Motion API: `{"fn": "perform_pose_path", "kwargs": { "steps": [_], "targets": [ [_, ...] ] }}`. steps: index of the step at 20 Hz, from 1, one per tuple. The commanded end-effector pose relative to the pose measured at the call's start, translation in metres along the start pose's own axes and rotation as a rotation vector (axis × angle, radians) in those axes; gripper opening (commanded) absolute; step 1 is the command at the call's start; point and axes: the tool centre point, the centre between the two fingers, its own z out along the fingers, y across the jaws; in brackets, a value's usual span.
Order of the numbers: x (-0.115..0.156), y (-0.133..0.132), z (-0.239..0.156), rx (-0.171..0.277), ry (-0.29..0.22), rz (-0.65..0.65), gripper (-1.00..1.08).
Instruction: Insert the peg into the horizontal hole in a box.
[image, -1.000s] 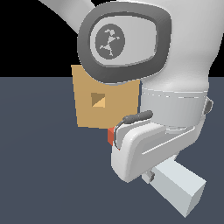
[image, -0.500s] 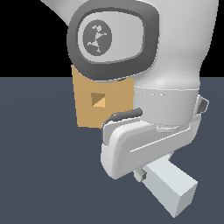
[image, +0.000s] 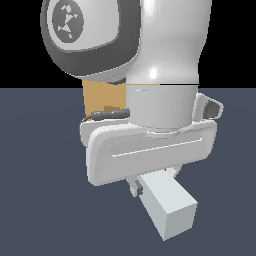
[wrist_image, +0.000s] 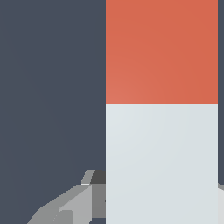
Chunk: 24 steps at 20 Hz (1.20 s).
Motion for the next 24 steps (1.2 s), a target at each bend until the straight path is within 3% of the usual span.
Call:
{"fn": "perform_pose_path", "kwargs": {
  "steps": [1,14,24],
  "targets": [
    [0.005,-0.010,-0.009,-0.005,-0.002,0.050,-1.00],
    [0.049,-0.069,-0.044,-0.006,-0.001,0.342,-1.00],
    [0.081,-0.094,-0.064,-0.006,-0.001,0.500,-1.00]
  ]
}}
